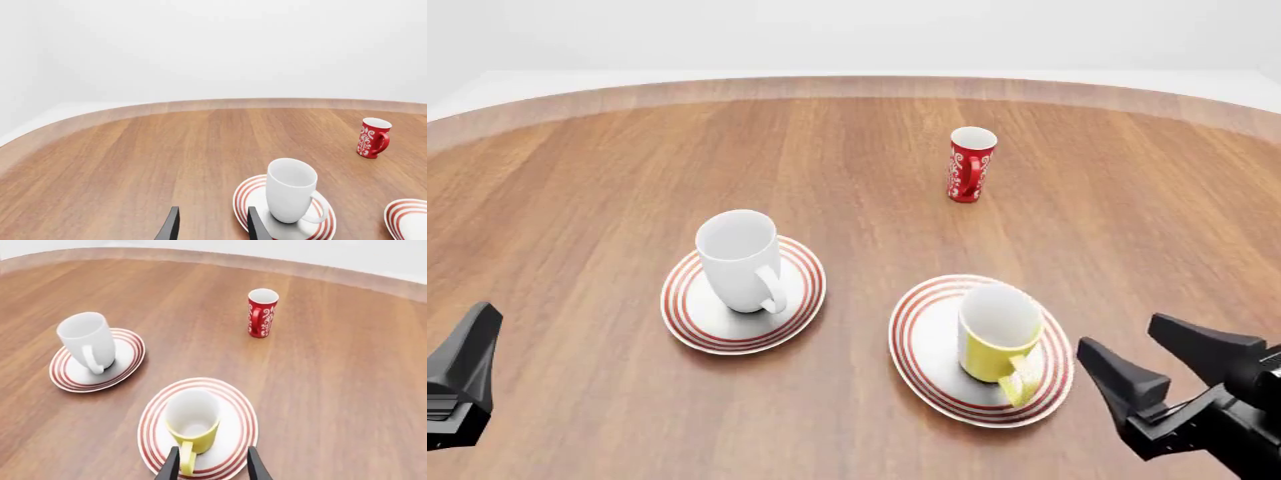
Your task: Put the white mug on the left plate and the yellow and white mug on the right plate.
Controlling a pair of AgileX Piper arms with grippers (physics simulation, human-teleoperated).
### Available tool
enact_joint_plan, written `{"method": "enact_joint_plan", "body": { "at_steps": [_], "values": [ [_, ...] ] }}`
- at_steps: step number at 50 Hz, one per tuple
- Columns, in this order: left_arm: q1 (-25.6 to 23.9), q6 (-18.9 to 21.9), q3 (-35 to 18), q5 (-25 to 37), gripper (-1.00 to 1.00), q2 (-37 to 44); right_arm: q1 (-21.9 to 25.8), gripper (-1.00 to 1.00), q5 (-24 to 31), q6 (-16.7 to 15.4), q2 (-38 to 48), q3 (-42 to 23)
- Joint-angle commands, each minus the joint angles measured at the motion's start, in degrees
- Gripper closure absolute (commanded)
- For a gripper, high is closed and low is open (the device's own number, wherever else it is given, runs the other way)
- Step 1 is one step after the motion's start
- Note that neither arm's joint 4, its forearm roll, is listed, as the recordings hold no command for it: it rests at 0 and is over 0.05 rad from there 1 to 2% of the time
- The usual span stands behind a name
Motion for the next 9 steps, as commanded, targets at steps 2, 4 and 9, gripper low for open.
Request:
{"method": "enact_joint_plan", "body": {
  "at_steps": [2,4,9],
  "values": [
    [0.00,0.00,0.00,0.00,-1.00,0.00,-2.83,-1.00,4.70,-0.89,-5.01,-2.88],
    [0.00,0.00,0.00,0.00,-1.00,0.00,-3.26,-1.00,4.74,-1.01,-4.88,-3.38],
    [0.00,0.00,0.00,0.00,-1.00,0.00,-4.97,-1.00,4.96,-2.05,-4.99,-4.34]
  ]
}}
